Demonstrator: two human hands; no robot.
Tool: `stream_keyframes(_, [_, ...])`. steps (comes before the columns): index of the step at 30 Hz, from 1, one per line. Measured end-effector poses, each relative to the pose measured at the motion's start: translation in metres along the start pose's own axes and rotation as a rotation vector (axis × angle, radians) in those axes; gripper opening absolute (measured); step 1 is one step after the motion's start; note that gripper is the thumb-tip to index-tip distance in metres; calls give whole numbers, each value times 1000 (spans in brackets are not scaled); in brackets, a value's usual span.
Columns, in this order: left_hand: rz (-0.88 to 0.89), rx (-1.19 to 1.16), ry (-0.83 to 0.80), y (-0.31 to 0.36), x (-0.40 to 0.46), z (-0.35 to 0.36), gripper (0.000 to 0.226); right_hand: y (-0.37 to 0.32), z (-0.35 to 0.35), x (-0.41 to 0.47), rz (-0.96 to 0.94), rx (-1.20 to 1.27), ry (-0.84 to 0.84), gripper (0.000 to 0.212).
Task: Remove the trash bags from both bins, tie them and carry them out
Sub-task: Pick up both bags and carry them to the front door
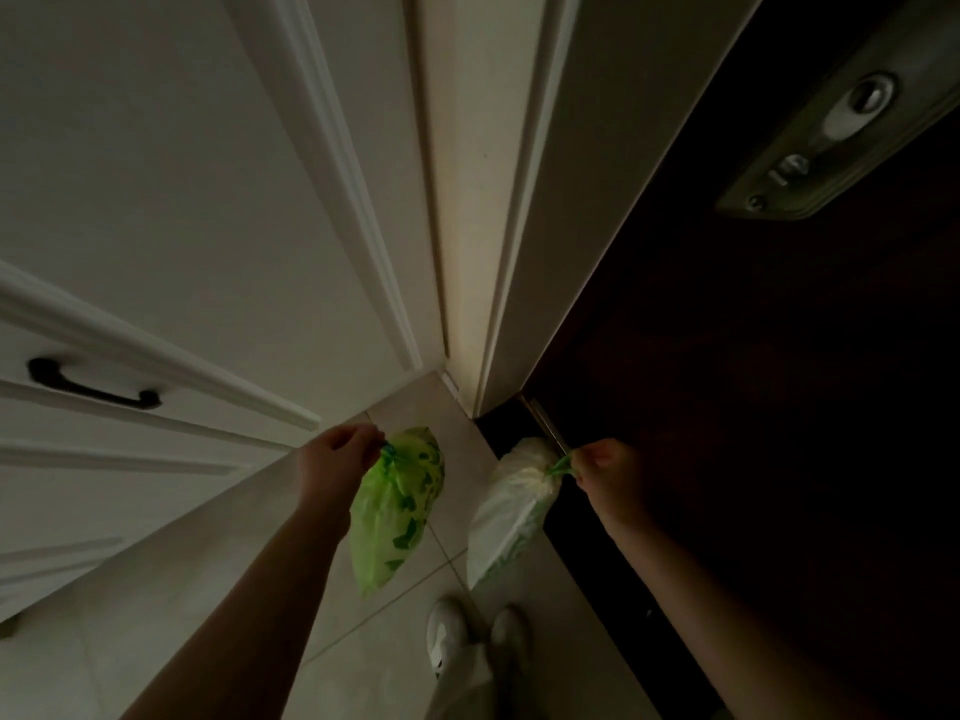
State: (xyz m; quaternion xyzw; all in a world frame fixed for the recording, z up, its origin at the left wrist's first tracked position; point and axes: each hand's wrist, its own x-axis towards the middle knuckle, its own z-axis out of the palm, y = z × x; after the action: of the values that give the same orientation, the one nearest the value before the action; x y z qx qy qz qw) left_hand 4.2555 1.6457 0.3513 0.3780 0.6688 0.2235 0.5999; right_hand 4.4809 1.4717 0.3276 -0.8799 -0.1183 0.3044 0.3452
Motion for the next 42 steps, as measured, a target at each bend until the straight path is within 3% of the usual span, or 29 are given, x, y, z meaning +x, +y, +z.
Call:
stream_keyframes(6, [61,28,23,-5,35,27,8,-8,30,46,47,71,14,14])
stream_keyframes(14, [150,58,-15,-8,68,60,17,-38,59,86,-80,81,58,24])
stream_keyframes(17, [193,211,-110,-13,78,68,14,-43,77,92,-124,62,28,31])
stream_keyframes(20, [234,439,-202,-23,86,73,15,-43,90,93,-155,-38,-46,22])
stream_keyframes(27, [201,529,-180,-36,97,69,16,-22,103,101,-118,-121,-100,17])
stream_keyframes(34, [277,627,-158,-31,94,72,22,-11,97,105,-107,-211,-136,14])
stream_keyframes(39, [513,811,-64,-28,87,69,23,-11,87,98,-203,-297,-190,16])
stream_keyframes(42, [554,824,-62,-20,74,68,23,-23,77,86,-217,-302,-235,18])
